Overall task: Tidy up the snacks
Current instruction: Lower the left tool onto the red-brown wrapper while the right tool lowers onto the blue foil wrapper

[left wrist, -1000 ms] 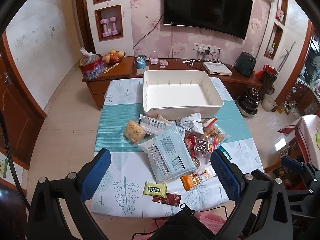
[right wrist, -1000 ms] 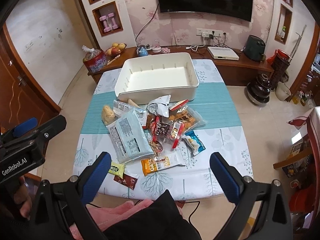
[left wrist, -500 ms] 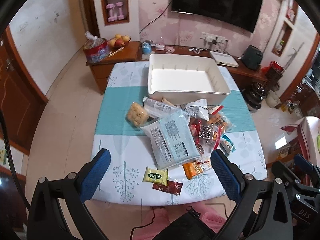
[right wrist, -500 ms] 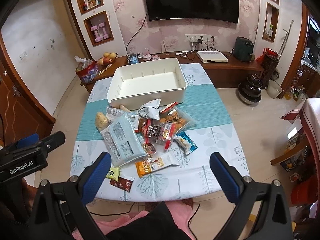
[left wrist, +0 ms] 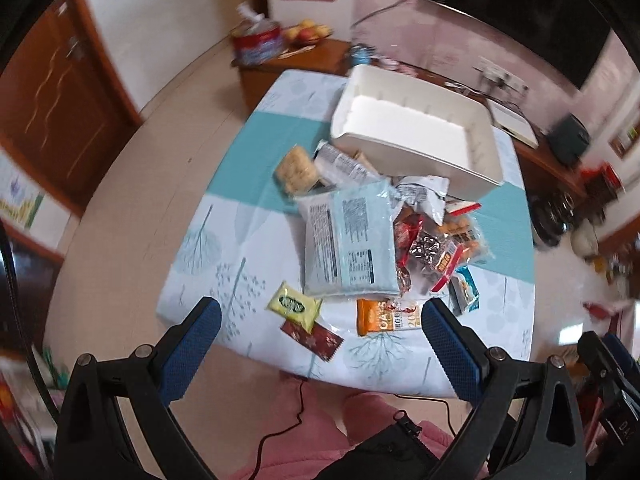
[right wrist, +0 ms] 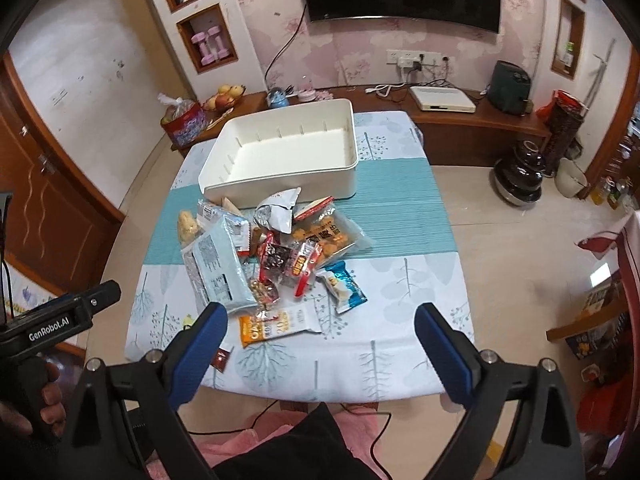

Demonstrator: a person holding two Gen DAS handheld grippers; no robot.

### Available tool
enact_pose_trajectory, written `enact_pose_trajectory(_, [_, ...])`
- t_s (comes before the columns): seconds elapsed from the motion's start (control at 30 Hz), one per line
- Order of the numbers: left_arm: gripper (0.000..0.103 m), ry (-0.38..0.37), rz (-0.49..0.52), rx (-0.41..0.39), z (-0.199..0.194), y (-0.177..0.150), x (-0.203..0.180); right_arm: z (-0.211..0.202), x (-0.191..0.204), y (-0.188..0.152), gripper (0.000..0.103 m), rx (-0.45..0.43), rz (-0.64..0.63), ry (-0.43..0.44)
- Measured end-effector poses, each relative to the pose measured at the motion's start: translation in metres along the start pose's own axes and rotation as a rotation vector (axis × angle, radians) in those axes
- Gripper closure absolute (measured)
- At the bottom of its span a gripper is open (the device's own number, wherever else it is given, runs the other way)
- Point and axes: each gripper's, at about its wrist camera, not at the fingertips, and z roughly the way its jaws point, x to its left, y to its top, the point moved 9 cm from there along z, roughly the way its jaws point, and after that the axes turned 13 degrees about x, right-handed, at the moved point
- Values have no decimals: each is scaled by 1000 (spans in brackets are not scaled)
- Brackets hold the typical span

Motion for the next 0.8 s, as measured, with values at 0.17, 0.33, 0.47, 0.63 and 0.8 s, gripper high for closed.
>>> enact_pose_trajectory(0.17, [3,-22,-126,28,12,-17,1,10,-17,9,8,36,-48,32])
enact_pose_trajectory(0.33, [3,-19,-245,61,32,-30,8,28,-28,18,8,103,-101,61])
enact_pose_trajectory(0.47, [3,-29,-320,102,55,-39,14,48,-34,23,8,165,-134,72])
enact_pose_trajectory(0.63, [6,-42,-410,189,94,-51,22,75,-39,32,8,249,-152,78])
enact_pose_trajectory(0.8, [6,-38,-474,266,134,-60,31,110,-36,33,11,359,-167,94])
